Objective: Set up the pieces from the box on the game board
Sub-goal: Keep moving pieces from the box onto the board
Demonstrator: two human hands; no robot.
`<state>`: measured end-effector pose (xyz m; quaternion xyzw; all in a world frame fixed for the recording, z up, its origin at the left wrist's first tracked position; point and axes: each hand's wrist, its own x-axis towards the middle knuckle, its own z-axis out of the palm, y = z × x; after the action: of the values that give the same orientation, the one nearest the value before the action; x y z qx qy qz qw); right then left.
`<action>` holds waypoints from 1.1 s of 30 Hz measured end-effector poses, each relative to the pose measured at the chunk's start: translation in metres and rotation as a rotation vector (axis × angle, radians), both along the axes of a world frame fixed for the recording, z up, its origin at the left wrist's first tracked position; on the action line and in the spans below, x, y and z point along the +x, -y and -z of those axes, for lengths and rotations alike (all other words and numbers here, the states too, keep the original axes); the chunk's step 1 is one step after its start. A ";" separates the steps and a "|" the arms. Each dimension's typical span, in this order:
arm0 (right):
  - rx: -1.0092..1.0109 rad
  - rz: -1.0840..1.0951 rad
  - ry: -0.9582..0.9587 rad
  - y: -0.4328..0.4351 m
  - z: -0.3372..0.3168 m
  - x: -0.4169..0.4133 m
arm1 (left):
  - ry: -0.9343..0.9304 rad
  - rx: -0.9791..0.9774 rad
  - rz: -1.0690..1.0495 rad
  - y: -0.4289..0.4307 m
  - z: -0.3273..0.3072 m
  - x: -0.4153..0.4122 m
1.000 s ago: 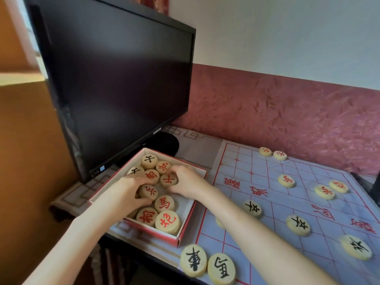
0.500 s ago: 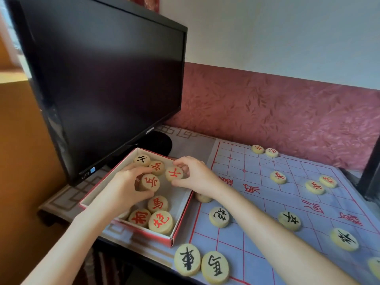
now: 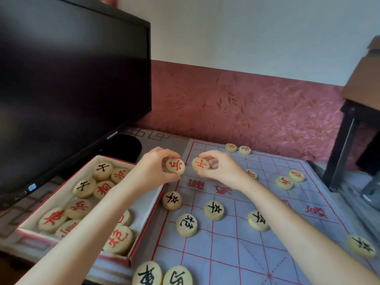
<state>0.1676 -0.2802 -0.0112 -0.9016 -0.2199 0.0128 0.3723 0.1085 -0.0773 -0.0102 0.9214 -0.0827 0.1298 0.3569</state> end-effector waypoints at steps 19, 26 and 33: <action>-0.102 0.514 0.010 0.171 0.013 0.130 | -0.104 -0.053 0.215 0.138 0.022 0.115; -0.140 0.524 -0.020 0.174 0.032 0.165 | -0.128 0.014 0.208 0.138 0.035 0.129; -0.188 0.524 -0.020 0.162 0.042 0.171 | -0.131 0.032 0.202 0.131 0.033 0.132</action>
<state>0.3381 -0.4424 -0.0533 -0.9582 0.0268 -0.0545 0.2797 0.2402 -0.2081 -0.0427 0.9204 -0.1535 0.0315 0.3582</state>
